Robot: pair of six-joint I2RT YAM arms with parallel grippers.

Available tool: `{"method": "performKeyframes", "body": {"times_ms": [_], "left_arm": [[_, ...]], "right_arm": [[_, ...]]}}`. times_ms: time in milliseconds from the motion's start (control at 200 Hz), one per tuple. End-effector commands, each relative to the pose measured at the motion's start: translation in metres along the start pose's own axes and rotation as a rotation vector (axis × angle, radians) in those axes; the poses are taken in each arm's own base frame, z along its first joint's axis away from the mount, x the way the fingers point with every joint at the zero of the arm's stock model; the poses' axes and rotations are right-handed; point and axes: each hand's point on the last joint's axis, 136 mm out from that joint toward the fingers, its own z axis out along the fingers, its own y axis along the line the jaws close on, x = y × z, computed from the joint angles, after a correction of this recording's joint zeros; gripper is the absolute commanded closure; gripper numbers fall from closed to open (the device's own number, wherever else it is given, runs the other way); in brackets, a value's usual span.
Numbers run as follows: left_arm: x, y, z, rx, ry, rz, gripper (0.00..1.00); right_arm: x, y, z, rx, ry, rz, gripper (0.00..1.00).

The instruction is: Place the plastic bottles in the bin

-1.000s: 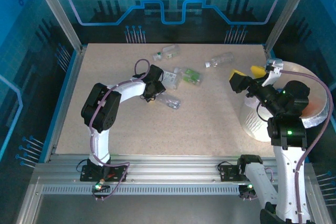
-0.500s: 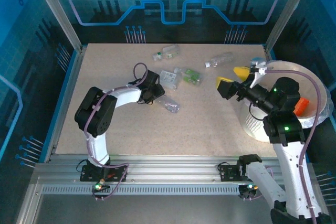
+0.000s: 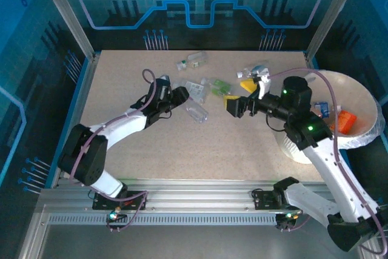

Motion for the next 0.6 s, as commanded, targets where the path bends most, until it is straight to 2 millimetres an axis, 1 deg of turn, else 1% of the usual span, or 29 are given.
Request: {"method": "performKeyframes", "body": {"times_ms": [0,75,170,230,295,385,490,595], "left_arm": [[-0.014,-0.042,-0.023,0.142,-0.047,0.112,0.56],[-0.018,-0.064,-0.036,0.209,-0.061,0.153,0.56],[-0.019,-0.087,-0.051,0.278,-0.076,0.205,0.56],[-0.020,-0.100,-0.059,0.324,-0.088,0.224,0.56],[-0.022,-0.112,-0.069,0.378,-0.105,0.231,0.56],[-0.026,-0.123,-0.080,0.444,-0.141,0.229,0.56],[-0.030,-0.130,-0.091,0.497,-0.184,0.222,0.56],[-0.031,-0.134,-0.099,0.531,-0.202,0.232,0.56]], "right_arm": [[-0.006,-0.007,0.020,0.058,-0.003,0.006,0.00],[0.004,-0.003,0.039,0.017,0.042,0.035,0.00],[0.018,0.011,0.062,-0.056,0.119,0.035,0.00],[0.027,0.020,0.072,-0.100,0.185,0.008,0.00],[0.036,0.026,0.080,-0.128,0.248,-0.005,0.00],[0.045,0.033,0.088,-0.177,0.318,0.008,0.00],[0.056,0.032,0.098,-0.171,0.370,0.024,0.00],[0.060,0.028,0.104,-0.155,0.373,0.041,0.00]]}}
